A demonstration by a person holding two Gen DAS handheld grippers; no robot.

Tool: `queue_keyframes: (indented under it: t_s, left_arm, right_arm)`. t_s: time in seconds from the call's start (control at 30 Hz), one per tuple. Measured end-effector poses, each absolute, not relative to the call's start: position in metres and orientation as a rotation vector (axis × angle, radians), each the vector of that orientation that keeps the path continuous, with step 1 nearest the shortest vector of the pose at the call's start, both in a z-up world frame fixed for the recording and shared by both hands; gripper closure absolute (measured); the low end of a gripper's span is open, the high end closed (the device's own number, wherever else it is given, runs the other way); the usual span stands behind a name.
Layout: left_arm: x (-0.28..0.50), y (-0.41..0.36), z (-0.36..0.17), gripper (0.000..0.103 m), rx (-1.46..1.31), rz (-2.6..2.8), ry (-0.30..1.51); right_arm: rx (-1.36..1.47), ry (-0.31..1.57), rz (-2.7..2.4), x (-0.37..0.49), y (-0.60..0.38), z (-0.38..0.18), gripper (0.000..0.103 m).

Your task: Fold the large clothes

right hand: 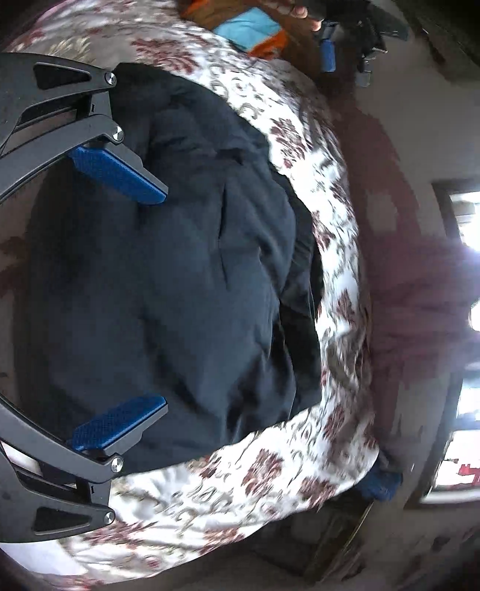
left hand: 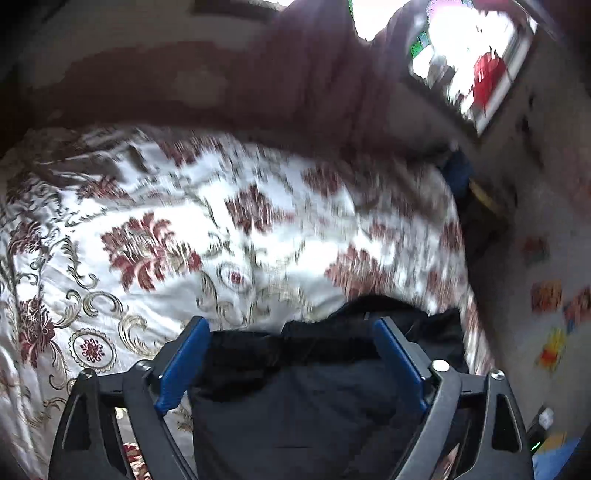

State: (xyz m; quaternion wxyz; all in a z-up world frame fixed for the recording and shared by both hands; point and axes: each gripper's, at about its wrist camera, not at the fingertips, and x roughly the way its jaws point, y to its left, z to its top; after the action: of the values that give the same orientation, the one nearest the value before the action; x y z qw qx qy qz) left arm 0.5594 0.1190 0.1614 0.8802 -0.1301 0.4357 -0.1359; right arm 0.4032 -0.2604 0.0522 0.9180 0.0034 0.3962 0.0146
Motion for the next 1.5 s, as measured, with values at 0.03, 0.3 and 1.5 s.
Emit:
queue_keyframes:
  t_s: [0.03, 0.3, 1.5]
  left_arm:
    - [0.556, 0.118, 0.162, 0.013, -0.26, -0.28, 0.902]
    - [0.459, 0.061, 0.092, 0.012, -0.193, -0.295, 0.91]
    - [0.515, -0.013, -0.045, 0.0, -0.202, -0.153, 0.774]
  right_arm:
    - [-0.02, 0.821, 0.058, 0.409, -0.26, 0.047, 0.002]
    - [-0.165, 0.723, 0.164, 0.388, -0.275, 0.032, 0.002]
    - [0.206, 0.662, 0.05, 0.481, -0.321, -0.047, 0.001]
